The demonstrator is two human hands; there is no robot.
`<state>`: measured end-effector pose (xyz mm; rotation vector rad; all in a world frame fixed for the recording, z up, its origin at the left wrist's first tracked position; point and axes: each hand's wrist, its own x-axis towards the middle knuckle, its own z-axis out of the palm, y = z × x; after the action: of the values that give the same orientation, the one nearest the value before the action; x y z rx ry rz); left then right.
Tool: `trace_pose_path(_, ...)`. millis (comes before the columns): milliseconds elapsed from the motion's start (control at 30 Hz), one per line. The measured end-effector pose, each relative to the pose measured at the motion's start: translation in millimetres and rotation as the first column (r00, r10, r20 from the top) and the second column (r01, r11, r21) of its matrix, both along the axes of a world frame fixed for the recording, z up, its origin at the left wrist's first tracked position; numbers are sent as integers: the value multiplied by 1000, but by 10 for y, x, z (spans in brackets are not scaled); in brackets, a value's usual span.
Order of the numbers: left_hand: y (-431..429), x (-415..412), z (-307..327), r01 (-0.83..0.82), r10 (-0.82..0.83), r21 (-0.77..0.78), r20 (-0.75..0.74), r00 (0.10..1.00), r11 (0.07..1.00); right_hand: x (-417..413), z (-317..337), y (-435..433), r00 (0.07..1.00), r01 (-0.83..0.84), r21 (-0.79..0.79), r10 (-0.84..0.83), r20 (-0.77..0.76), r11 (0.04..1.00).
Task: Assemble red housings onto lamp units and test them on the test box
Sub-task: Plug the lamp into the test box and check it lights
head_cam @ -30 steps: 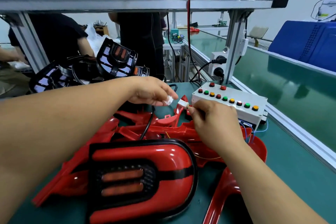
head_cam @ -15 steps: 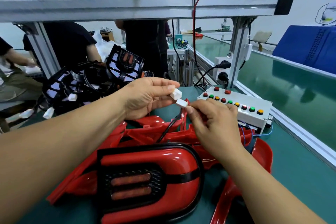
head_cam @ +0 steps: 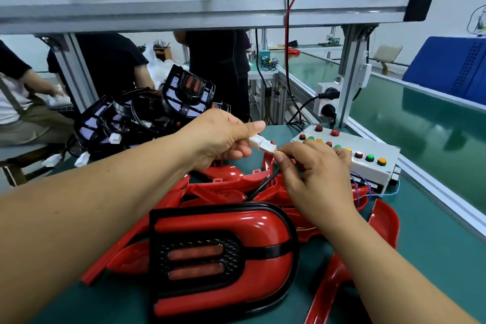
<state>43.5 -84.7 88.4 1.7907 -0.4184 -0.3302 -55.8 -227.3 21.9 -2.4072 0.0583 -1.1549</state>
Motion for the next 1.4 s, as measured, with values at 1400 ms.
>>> trace_pose_path(1400, 611, -209, 15, -4, -10, 92, 155, 988, 996, 110, -89, -128, 958, 108, -163, -146, -248, 981)
